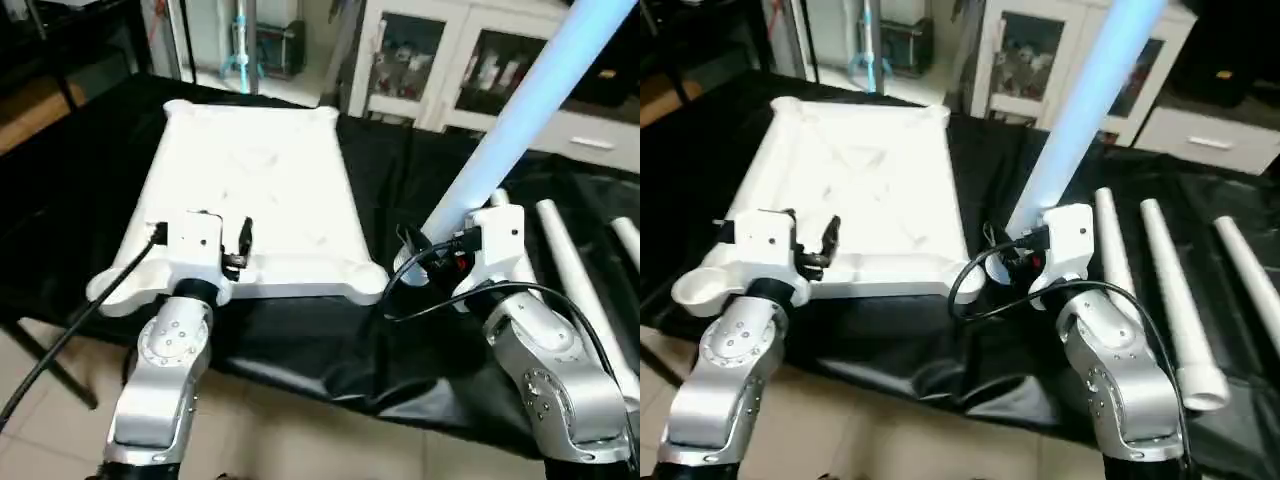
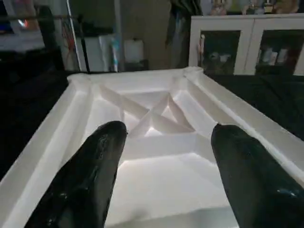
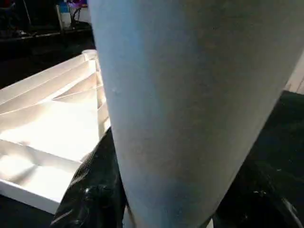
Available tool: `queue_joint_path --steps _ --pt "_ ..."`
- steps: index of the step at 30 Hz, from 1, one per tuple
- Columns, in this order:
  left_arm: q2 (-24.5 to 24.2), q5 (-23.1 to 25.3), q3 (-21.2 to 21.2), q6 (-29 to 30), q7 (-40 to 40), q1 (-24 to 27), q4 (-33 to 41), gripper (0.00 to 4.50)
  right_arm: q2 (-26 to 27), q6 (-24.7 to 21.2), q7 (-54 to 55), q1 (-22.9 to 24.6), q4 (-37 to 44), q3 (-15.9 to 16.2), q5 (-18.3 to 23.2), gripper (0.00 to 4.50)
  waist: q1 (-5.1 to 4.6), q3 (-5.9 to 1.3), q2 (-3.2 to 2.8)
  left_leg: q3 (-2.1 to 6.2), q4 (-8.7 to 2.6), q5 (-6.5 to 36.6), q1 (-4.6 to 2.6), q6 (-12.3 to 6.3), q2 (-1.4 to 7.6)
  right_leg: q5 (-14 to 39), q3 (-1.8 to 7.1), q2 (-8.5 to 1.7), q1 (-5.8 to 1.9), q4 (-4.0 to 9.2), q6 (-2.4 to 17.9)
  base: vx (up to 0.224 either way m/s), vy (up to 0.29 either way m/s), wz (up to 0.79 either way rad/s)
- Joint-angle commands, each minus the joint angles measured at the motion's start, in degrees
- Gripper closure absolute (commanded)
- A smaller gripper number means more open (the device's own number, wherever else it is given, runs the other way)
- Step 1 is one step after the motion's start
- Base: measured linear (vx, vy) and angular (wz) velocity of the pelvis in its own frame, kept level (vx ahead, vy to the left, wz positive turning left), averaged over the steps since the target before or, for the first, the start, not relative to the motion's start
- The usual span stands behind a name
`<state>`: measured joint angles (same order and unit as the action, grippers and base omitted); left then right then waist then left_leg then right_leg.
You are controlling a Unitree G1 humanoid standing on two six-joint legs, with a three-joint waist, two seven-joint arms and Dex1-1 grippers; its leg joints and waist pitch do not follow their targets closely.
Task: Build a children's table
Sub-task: Pick table leg
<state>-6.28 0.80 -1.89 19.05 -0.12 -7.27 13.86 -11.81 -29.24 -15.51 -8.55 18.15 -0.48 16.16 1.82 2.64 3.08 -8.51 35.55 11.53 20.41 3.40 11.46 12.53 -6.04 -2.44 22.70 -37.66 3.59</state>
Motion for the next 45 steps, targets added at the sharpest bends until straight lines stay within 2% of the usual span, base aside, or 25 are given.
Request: queue_joint_path --steps 1,2,6,8,10,11,13,17,18,19,22,23,24,26,28,31,32,33,34,37,39,40,42,44,45 --pt "0.4 0.5 -0.7 0.1 0.5 0.0 1.1 1.19 -0.6 -0.1 0.1 0.9 1.1 -0.4 0.7 2.62 -0.2 -3.11 -0.79 -0.36 -2.15 11.3 0.36 -14.34 0.47 1.5 3.92 -5.49 -1.44 7.09 17.0 0.012 -0.164 0.03" --pt "0.4 0.5 -0.7 0.1 0.5 0.0 1.1 1.19 -0.6 -0.1 0.1 0.9 1.1 -0.4 0.7 2.62 1.52 -4.2 1.81 -2.04 7.51 12.6 2.34 -12.45 -5.16 10.6 5.56 -7.47 -4.31 10.02 18.7 0.002 -0.162 0.0" --pt "0.3 0.5 -0.7 0.1 0.7 0.5 1.3 1.19 -0.6 0.0 0.3 1.2 1.1 -0.5 0.5 2.62 2.12 -3.39 -1.18 1.18 1.39 2.8 3.07 -10.27 -2.65 16.3 3.9 -6.67 -5.0 10.96 -0.7 -0.026 -0.141 -0.02" --pt "0.7 -0.8 0.3 0.5 0.1 0.5 2.2 1.19 -0.3 -0.7 0.4 1.3 1.3 -0.7 0.2 2.62 0.93 -4.65 -3.29 8.48 -3.16 -0.2 -1.32 -16.49 10.99 8.1 1.86 -5.99 -1.83 4.68 -7.7 -0.039 -0.077 0.0" --pt "1.0 -2.5 0.9 1.0 -1.2 0.4 3.1 1.19 -0.2 -1.8 0.3 1.2 1.2 -0.7 0.4 2.62 1.12 -3.35 -1.84 6.8 -3.28 3.9 -0.5 -16.68 8.3 3.7 5.21 -8.07 -0.35 2.35 -3.3 -0.03 -0.052 0.07" --pt "1.0 -2.6 0.9 1.1 -1.2 0.4 3.2 1.19 -0.2 -1.8 0.3 1.2 1.2 -0.6 0.4 2.62 1.94 -2.41 -0.55 2.99 -0.98 10.5 1.23 -8.89 1.23 14.4 6.46 -10.01 -2.04 7.36 -1.9 -0.083 -0.059 0.09" --pt "0.9 -3.7 0.9 1.2 -2.4 0.6 4.5 1.19 -0.1 -2.5 0.0 0.6 0.5 -0.5 0.9 2.62 3.68 -1.73 0.36 1.02 0.99 8.4 -0.07 -3.94 -1.27 43.0 6.35 -10.01 -1.59 11.15 -8.4 -0.095 -0.06 0.09" --pt "0.6 -4.5 0.7 1.5 -3.4 1.8 6.2 1.19 0.0 -2.8 -0.3 -0.9 -1.1 0.3 1.2 2.62 2.04 -1.27 -2.09 3.63 -4.23 28.8 -3.84 -1.15 4.29 34.5 -1.4 -5.63 -2.65 11.7 -7.2 -0.077 -0.007 -0.02" --pt "0.4 -4.4 0.7 1.6 -3.4 2.3 6.4 1.19 0.0 -2.8 -0.4 -1.5 -1.8 0.6 0.9 2.62 2.71 -0.97 -3.46 4.72 -10.63 44.4 -0.45 0.6 8.84 18.0 -0.93 -3.81 -6.55 -0.58 -3.6 -0.106 0.038 -0.1" --pt "0.2 -4.3 0.7 1.6 -3.4 2.8 6.5 1.19 0.1 -2.7 -0.5 -1.9 -2.3 0.9 0.7 2.62 3.02 0.0 -3.58 1.53 -12.89 51.7 -0.89 3.12 10.37 14.8 -1.34 -2.26 -5.21 -4.32 -2.6 -0.106 0.038 -0.1" --pt "0.0 -4.1 0.7 2.0 -3.6 3.8 7.3 1.19 0.2 -2.3 -1.3 -2.8 -3.3 1.1 0.8 2.62 7.05 0.17 -0.83 -5.63 -12.28 59.5 -8.15 7.08 11.27 26.2 1.64 -3.24 -2.56 -7.13 -0.6 0.052 -0.083 -0.18" --pt "-0.1 -4.1 0.7 2.1 -3.6 3.9 7.5 1.19 0.2 -2.2 -1.6 -3.0 -3.5 1.1 0.9 2.62 6.02 -0.82 2.25 -6.3 -3.14 50.0 -12.29 9.33 4.48 39.4 3.75 -4.09 1.61 3.81 1.1 0.038 -0.143 -0.62" --pt "-0.2 -4.0 0.6 2.3 -3.8 4.4 7.9 1.19 0.1 -2.1 -1.9 -3.4 -3.9 1.3 0.8 2.62 9.29 -0.42 4.52 -4.02 5.76 26.0 -1.48 0.02 -0.01 52.1 11.35 -12.65 -6.67 9.55 -3.0 0.101 -0.088 -0.63" --pt "-0.5 -3.7 0.6 2.6 -4.0 5.0 8.5 1.19 0.1 -2.1 -2.4 -3.8 -4.4 1.7 0.7 2.62 10.75 -0.88 3.28 0.39 7.3 8.3 3.18 -3.5 -0.95 48.5 12.2 -12.51 -9.7 8.99 -7.0 0.116 -0.073 -0.44" --pt "-0.8 -3.3 0.2 3.1 -4.0 5.8 9.2 1.19 -0.1 -2.1 -3.2 -4.3 -5.8 2.3 0.6 2.62 10.61 -1.52 2.71 1.2 4.34 1.2 3.84 -3.7 -1.92 33.2 8.81 -9.21 -11.0 8.39 -1.5 0.095 -0.062 0.01" --pt "-1.3 -2.9 -0.3 3.4 -3.9 6.4 9.9 1.19 0.3 -3.8 -4.2 -4.9 -7.1 2.3 2.1 2.62 8.37 -2.28 -1.37 2.49 -4.89 -1.5 -0.56 -4.89 1.71 16.5 1.67 -2.6 -10.05 7.34 -0.7 0.157 0.036 0.08" --pt "-1.5 -2.9 -0.3 3.5 -3.9 6.4 10.1 1.19 0.6 -4.6 -4.2 -5.2 -7.2 2.1 2.6 2.62 6.6 -4.39 -2.22 8.31 -5.73 0.0 -8.61 -13.3 6.88 10.7 0.35 -1.5 -4.77 0.53 -2.5 0.257 0.075 0.04" --pt "-1.6 -2.8 -0.2 3.6 -4.1 6.5 10.3 1.19 0.9 -5.2 -4.1 -5.5 -7.3 2.0 3.0 2.62 5.31 -5.52 -1.68 11.18 -5.08 -4.0 -11.88 -19.01 8.73 10.7 0.43 -1.66 -1.35 -2.86 -3.8 0.255 0.022 -0.01" --pt "-1.6 -2.8 -0.2 3.6 -4.1 6.5 10.3 1.19 0.9 -5.2 -4.1 -5.5 -7.3 2.0 3.0 2.62 4.89 -5.87 -1.18 11.9 -3.68 -16.7 -11.82 -26.7 8.31 10.2 0.9 -1.99 1.22 -5.27 -6.9 0.255 0.022 -0.01" --pt "-1.9 -2.6 -0.2 3.3 -4.7 6.2 9.5 1.19 0.9 -5.5 -4.1 -5.8 -7.2 2.0 3.1 2.62 4.0 -4.56 0.39 5.72 -4.63 -20.2 -6.36 -28.55 3.67 -1.8 2.8 -2.4 3.39 -4.11 -7.3 0.135 -0.014 -0.11" --pt "-2.1 -2.6 -0.5 3.1 -5.2 5.9 9.1 1.19 0.8 -5.5 -4.3 -5.3 -6.5 2.0 3.3 2.62 4.14 -3.98 4.29 -0.8 -1.95 1.4 -1.8 -18.34 -4.74 -3.4 7.19 -4.71 -2.95 5.38 -1.5 0.106 -0.049 0.01" --pt "-2.0 -3.3 -0.6 2.6 -5.8 5.6 8.6 1.19 0.4 -5.3 -4.3 -5.0 -6.1 2.3 2.6 2.62 5.91 -3.29 4.61 1.18 3.26 9.6 0.83 -11.24 -4.92 21.2 12.48 -11.16 -7.18 9.51 1.4 0.099 -0.053 0.04" --pt "-2.2 -4.3 -0.7 2.5 -6.8 5.3 7.9 1.19 0.0 -4.5 -4.2 -4.5 -5.8 2.9 1.4 2.62 6.18 -2.91 3.5 3.18 2.68 2.0 2.01 -3.28 -2.09 20.6 11.28 -12.13 -8.15 8.64 7.9 0.068 -0.026 -0.02" --pt "-4.1 -4.3 -1.6 2.1 -9.5 4.5 6.3 1.19 0.0 -4.2 -3.9 -3.6 -4.6 2.3 1.5 2.62 4.28 -2.98 -1.13 3.16 -4.13 -7.8 0.79 0.5 0.14 -3.2 5.4 -4.9 -4.65 3.82 6.6 0.069 0.005 -0.07" --pt "-5.8 -4.5 -2.1 1.7 -12.4 3.7 4.8 1.19 0.2 -4.7 -3.3 -2.9 -3.2 1.4 2.3 2.62 3.5 -3.41 -0.49 3.2 -3.59 -9.7 0.12 0.83 0.22 -7.5 5.37 -4.04 -4.42 3.6 5.3 0.099 0.045 -0.01"
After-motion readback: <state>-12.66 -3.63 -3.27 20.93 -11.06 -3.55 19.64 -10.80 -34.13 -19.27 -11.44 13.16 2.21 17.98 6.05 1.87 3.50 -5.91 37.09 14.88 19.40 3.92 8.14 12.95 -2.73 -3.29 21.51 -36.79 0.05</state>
